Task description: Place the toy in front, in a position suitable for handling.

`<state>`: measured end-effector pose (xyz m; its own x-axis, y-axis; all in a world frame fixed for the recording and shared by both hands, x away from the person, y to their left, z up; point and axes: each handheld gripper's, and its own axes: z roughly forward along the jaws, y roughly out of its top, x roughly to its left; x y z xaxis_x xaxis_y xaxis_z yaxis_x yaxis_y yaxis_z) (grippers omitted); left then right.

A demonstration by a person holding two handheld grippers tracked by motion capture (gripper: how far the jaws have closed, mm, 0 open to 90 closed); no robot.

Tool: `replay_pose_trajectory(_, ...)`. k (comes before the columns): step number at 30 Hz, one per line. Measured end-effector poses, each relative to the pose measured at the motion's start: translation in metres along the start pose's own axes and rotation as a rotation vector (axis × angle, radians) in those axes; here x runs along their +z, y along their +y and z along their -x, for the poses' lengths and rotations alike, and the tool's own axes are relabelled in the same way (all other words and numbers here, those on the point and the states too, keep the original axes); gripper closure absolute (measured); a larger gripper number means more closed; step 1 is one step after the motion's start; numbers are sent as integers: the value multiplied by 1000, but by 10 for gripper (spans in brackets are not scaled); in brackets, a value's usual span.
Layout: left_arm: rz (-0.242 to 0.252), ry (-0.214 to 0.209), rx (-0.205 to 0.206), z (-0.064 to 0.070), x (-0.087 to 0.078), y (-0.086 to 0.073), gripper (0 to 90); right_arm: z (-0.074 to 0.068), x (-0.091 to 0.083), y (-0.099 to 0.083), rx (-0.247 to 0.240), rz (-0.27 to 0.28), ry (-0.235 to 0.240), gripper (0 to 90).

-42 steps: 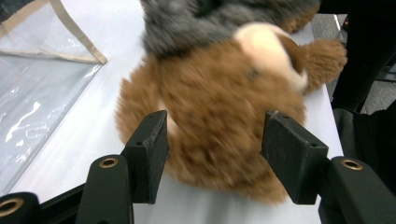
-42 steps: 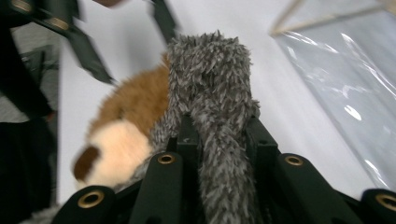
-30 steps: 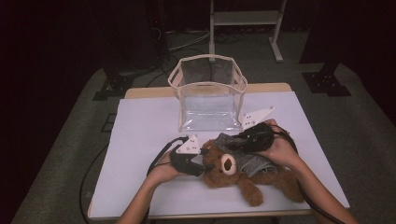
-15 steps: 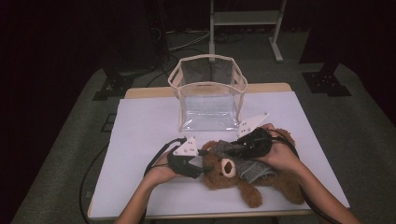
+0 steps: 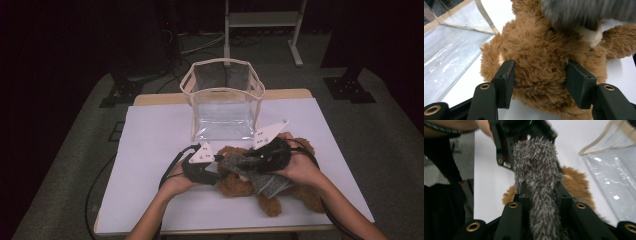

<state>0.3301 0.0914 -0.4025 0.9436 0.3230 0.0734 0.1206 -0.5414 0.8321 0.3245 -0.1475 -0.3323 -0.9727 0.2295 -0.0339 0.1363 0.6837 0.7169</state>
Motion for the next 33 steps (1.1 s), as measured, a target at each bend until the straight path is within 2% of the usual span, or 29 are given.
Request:
replay_pose_trajectory(3, -4, -31, 0, 1, -5, -3, 425, 4, 10, -2, 10, -10, 0, 715)
replay_pose_trajectory(5, -23, -47, 11, 2, -6, -6, 416, 10, 9, 0, 4, -12, -34, 715)
replay_pose_trajectory(8, -32, -44, 10, 1, -6, -8, 411, 18, 9, 3, 17, -27, -68, 715)
replay_pose_trajectory(12, -16, -34, -4, -1, -4, -8, 412, 22, 14, 9, 7, -39, -86, 714)
replay_pose_trajectory(17, -22, -32, -8, 1, 3, -8, 424, 20, 23, 12, 3, -45, -66, 712)
replay_pose_trajectory(21, -13, -36, -15, 0, 3, -9, 424, 20, 27, 14, 4, -44, -67, 710)
replay_pose_trajectory(24, -13, -40, -11, 1, 3, -8, 422, 25, 24, 14, 21, -28, -61, 711)
replay_pose_trajectory(29, -12, -52, 2, 2, 4, -7, 422, 35, 17, 13, 49, -6, -85, 711)
replay_pose_trajectory(31, -18, -43, 9, 2, 2, -6, 419, 36, 21, 13, 52, -20, -73, 711)
replay_pose_trajectory(33, -5, -25, -1, 0, 0, -5, 414, 33, 25, 12, 51, -25, -43, 712)
